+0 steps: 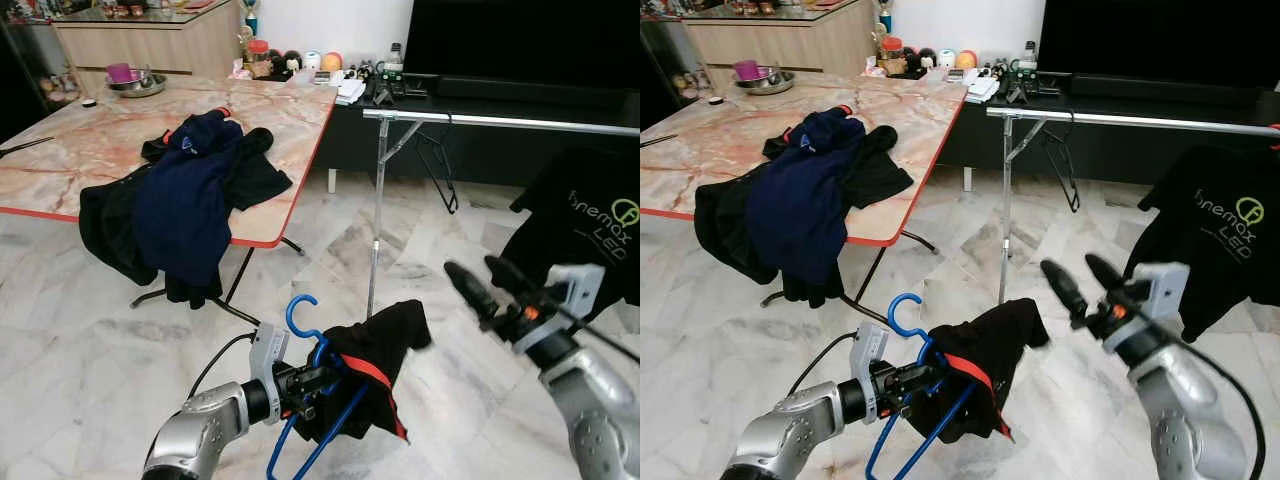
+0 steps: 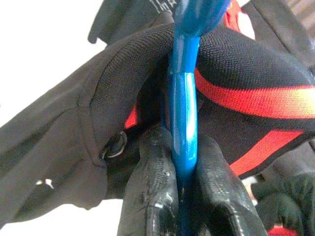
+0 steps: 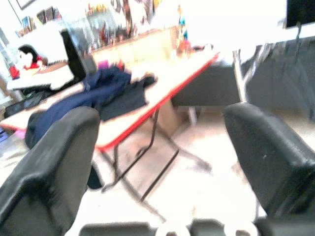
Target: Hang hanger
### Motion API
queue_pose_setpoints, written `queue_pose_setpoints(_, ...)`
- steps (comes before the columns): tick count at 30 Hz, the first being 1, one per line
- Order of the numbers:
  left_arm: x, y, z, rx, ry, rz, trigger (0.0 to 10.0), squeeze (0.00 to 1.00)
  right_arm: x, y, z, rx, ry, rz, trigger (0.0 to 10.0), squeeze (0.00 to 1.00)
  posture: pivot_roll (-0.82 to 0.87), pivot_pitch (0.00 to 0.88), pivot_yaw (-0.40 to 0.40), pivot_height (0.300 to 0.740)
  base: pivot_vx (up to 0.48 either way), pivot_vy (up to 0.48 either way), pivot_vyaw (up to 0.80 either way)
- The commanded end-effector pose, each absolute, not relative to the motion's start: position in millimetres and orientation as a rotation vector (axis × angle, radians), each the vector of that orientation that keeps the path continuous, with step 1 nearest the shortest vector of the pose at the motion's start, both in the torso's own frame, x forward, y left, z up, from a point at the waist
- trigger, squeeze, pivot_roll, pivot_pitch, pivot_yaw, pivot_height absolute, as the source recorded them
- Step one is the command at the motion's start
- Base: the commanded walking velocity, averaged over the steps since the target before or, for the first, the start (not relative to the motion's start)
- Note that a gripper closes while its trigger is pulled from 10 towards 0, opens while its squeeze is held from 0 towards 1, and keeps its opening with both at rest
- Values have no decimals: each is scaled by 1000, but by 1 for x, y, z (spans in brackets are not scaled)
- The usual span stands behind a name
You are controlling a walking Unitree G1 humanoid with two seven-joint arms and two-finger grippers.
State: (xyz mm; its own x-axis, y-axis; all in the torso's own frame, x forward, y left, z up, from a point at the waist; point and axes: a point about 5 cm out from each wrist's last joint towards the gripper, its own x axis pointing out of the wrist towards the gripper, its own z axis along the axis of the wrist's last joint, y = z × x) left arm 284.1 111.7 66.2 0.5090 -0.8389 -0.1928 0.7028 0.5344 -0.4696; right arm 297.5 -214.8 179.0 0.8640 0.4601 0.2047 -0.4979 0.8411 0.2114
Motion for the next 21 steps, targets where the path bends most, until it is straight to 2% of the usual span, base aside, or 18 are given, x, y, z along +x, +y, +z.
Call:
queue_pose_setpoints(1, 281, 108, 70, -278, 426, -1016, 10000, 0, 299, -212, 185, 213, -143, 573, 10000, 620, 38, 25, -32, 740, 0, 0, 0)
queue_pose_setpoints(2, 279, 110, 69, -226, 438, -1041, 10000, 0, 299, -205, 185, 139, -98, 698, 10000, 0, 39, 27, -34, 740, 0, 0, 0)
queue_pose_setpoints(3, 279, 110, 69, -226, 438, -1041, 10000, 0, 299, -205, 185, 139, -98, 698, 10000, 0, 39, 27, -34, 740, 0, 0, 0)
queue_pose_setpoints(5, 278, 115, 69, -154, 448, -1074, 10000, 0, 298, -200, 182, -14, -13, 868, 10000, 0, 39, 31, -36, 740, 0, 0, 0)
queue_pose_setpoints(6, 278, 115, 69, -154, 448, -1074, 10000, 0, 298, -200, 182, -14, -13, 868, 10000, 0, 39, 31, -36, 740, 0, 0, 0)
queue_pose_setpoints(9, 278, 117, 75, -113, 433, -1114, 10000, 0, 301, -207, 184, -113, 73, 975, 10000, 0, 30, 32, -38, 740, 0, 0, 0)
queue_pose_setpoints(12, 274, 113, 85, -63, 409, -1205, 10000, 0, 297, -219, 173, -261, 253, 1141, 10000, 0, 23, 32, -44, 740, 0, 0, 0)
queue_pose_setpoints(15, 273, 109, 90, -50, 392, -1243, 10000, 0, 293, -228, 162, -337, 376, 1206, 10000, 0, 29, 32, -47, 740, 0, 0, 0)
queue_pose_setpoints(21, 271, 103, 98, -33, 363, -1296, 10000, 0, 287, -232, 140, -359, 502, 1307, 10000, 0, 33, 31, -51, 740, 0, 0, 0)
